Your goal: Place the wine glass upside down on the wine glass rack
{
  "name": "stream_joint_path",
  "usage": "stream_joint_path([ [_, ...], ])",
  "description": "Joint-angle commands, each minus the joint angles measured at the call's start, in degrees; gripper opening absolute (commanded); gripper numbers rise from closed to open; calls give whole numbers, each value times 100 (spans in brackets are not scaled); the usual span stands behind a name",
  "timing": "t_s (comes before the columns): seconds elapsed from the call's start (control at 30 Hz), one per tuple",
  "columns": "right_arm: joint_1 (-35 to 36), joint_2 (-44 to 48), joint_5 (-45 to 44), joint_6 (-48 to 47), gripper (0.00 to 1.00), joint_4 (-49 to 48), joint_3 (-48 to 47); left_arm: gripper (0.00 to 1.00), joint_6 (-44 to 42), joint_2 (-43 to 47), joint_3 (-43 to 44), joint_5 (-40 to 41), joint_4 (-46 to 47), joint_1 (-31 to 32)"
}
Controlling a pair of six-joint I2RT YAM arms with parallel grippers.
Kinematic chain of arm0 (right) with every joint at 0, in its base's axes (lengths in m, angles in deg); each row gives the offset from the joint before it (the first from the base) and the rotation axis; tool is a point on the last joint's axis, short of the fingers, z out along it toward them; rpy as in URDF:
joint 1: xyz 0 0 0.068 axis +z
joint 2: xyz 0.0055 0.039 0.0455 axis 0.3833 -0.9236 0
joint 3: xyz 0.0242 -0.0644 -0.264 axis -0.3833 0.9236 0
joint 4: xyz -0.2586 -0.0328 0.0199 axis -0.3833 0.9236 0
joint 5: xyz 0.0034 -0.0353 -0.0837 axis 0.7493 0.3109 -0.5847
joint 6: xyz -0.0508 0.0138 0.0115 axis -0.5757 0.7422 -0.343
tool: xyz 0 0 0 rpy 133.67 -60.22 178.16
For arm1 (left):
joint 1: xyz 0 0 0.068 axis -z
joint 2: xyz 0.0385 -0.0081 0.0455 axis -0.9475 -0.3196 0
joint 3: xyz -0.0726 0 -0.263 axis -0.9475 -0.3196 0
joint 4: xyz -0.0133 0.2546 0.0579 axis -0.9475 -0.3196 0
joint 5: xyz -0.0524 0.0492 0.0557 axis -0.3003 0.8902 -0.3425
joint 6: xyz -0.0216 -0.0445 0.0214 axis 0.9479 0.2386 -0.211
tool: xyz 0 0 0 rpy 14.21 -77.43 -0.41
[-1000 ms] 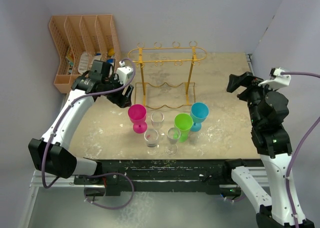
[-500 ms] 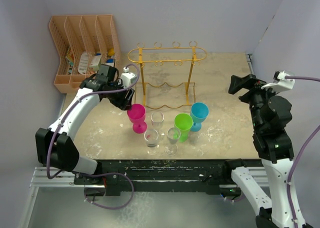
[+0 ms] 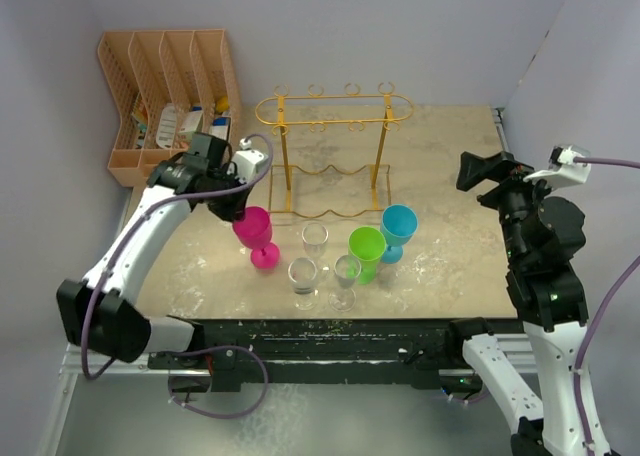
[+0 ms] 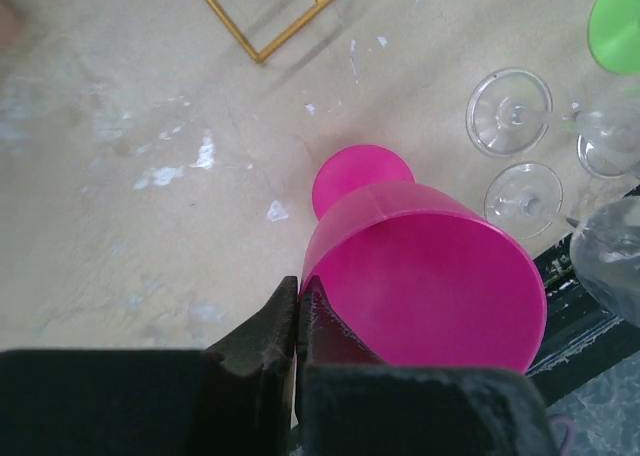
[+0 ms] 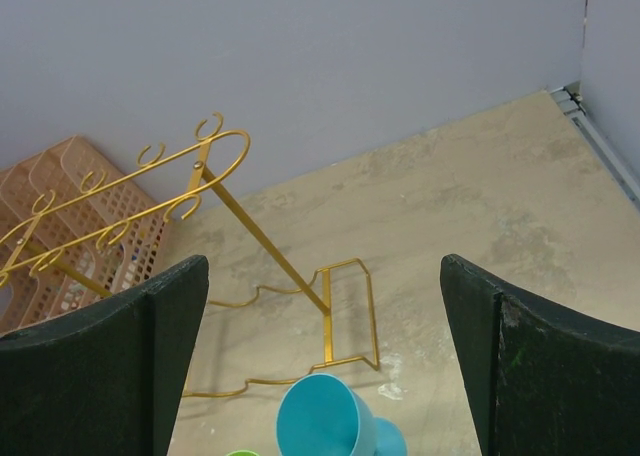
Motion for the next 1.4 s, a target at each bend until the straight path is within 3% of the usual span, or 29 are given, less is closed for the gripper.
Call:
stream_joint_path([
  [0.0, 30, -1, 181, 157, 100, -170, -282, 0, -301, 1304, 974, 500, -602, 13],
  [0.17, 30, 5, 583, 421, 100, -196, -321, 0, -1133, 2515, 1585, 1072, -59, 17],
  [0.23, 30, -55, 908, 533, 100, -197, -383, 0, -1780, 3066, 1501, 1067, 628, 20],
  [0.47, 30, -66, 2890, 1129, 100, -815, -580, 0, -3279, 4347, 348, -251, 4219, -8],
  [0.57, 30, -13, 3747, 1696, 88, -1548, -479, 0, -3643, 4890, -728, -1349, 6365, -28],
  [0.63, 34, 1, 4077, 2265, 86, -2441, -337, 0, -3801, 5032, -1424, -2057, 7834, -76],
  [0.77, 30, -265, 4733, 3286, 84, -4239, -175, 0, -3780, 4363, -2429, -2723, 11228, -94],
  [0.9, 30, -950, 4993, 3865, 72, -5404, -331, 0, -3871, 3316, -2680, -2897, 13226, -60],
  [1.03, 242, -1645, 4880, 4193, 59, -6426, -328, 0, -4207, 2475, -2535, -2847, 14089, 73],
  [1.2, 1271, -2357, 4015, 3426, 64, -6727, -521, 0, -4513, 1765, -2237, -2770, 14502, 353],
  [1.37, 1904, -2829, 2574, 3149, 54, -8209, -90, 0, -4588, 1231, -2035, -2649, 14890, 499],
])
